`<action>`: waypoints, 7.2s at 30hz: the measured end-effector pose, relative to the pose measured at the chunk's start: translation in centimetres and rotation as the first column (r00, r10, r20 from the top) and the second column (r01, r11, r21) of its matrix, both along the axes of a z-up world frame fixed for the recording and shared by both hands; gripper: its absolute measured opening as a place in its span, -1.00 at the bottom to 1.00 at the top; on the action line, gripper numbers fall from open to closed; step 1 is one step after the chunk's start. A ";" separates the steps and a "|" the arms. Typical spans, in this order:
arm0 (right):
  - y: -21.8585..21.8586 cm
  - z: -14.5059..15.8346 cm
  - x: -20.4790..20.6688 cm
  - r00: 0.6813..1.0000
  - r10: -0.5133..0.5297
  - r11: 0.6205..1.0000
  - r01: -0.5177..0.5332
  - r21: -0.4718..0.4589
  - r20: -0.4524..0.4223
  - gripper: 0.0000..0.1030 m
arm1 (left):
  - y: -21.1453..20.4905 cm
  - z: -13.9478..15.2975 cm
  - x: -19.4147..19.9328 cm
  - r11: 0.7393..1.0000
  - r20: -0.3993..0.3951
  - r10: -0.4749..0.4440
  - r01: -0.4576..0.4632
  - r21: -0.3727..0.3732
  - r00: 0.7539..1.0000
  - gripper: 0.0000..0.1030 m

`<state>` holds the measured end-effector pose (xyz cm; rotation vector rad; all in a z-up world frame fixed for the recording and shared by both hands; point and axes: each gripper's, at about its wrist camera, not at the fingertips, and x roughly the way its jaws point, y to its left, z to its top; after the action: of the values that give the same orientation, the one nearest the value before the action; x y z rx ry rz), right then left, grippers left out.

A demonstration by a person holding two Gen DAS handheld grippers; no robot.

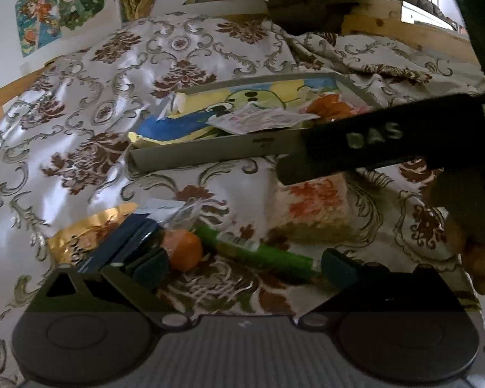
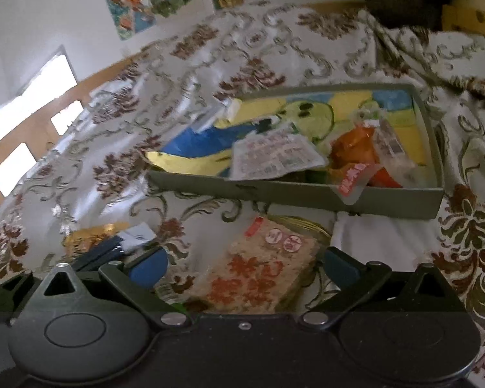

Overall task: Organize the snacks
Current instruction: 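Lower the right tool onto the rice cake block and close it, then grasp the green tube snack with the left tool while the right tool holds the rice cake, then carry the green tube and rice cake into the cartoon tray and open both tools, then withdraw both open tools from the tray back over the remaining snacks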

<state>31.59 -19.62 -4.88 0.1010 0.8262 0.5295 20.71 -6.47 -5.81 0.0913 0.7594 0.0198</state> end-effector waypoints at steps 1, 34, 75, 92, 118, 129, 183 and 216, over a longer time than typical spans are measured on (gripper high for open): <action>0.1 -0.1 0.4 1.000 -0.011 1.000 0.011 -0.002 -0.023 0.98 | -0.2 -0.1 0.2 1.000 -0.003 0.002 -0.001 0.009 1.000 0.99; -3.0 -1.6 -3.6 0.958 0.286 0.919 -0.283 -0.276 -0.029 0.69 | 2.0 -1.4 0.2 0.991 -0.101 0.066 -0.077 -0.106 0.993 0.99; -3.7 -2.7 -8.3 0.954 0.280 0.935 -0.246 -0.255 0.105 0.74 | 2.9 -2.4 0.9 0.931 -0.194 -0.037 -0.037 -0.363 0.980 -0.23; -2.7 -2.4 -11.3 0.971 0.213 0.926 -0.166 -0.338 0.107 0.58 | 1.9 -1.5 -1.7 0.940 -0.172 -0.092 0.028 -0.340 0.981 -0.40; -2.7 -0.9 -13.2 0.907 0.225 0.924 -0.082 -0.375 0.356 0.57 | 0.7 -1.5 -2.6 0.945 -0.308 -0.158 0.054 -0.322 0.938 -0.60; -3.5 0.3 -12.0 0.875 0.169 0.955 -0.031 -0.295 0.453 0.57 | 3.1 0.5 -1.9 0.890 -0.222 -0.093 -0.019 -0.455 0.971 -0.64; -6.0 0.5 7.2 0.902 -0.168 0.984 0.175 0.018 0.397 0.55 | 0.6 1.7 23.1 0.918 -0.115 0.143 -0.175 -0.355 0.983 -0.47; -7.0 7.1 -8.2 0.873 -0.237 0.970 0.235 0.058 0.427 0.99 | 3.4 8.5 0.7 0.954 0.243 0.213 -0.147 -0.262 0.946 0.99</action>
<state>23.40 -26.63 2.21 0.0825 0.3691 0.3033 21.36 -3.10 2.72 -0.2110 0.4907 0.1133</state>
